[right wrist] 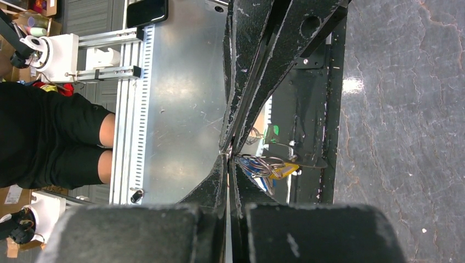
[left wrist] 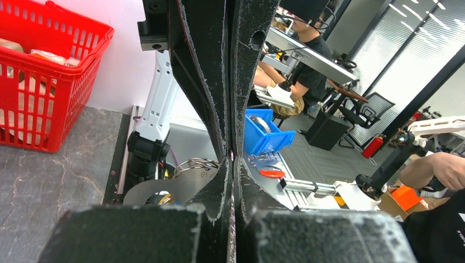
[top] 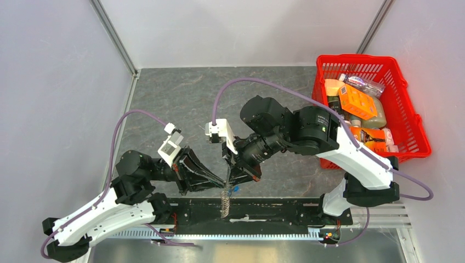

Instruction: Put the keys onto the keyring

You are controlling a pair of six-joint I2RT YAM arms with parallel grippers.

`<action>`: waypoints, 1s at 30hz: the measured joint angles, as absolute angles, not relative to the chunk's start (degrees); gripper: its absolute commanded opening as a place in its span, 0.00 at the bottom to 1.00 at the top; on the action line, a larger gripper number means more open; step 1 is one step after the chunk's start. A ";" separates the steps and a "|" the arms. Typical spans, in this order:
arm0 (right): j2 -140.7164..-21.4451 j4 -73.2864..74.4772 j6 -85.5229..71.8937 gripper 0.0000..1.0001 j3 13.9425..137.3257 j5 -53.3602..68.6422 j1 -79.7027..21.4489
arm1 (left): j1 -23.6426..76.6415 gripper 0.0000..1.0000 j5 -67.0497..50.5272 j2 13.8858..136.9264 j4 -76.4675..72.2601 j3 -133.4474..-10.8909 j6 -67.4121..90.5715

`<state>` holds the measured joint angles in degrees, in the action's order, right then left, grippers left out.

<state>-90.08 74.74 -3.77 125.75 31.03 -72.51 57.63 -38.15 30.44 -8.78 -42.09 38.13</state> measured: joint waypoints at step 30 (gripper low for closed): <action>-65.25 32.82 -20.75 0.43 85.62 20.18 -72.49 | 57.63 0.02 -20.86 21.34 -29.56 -27.40 41.54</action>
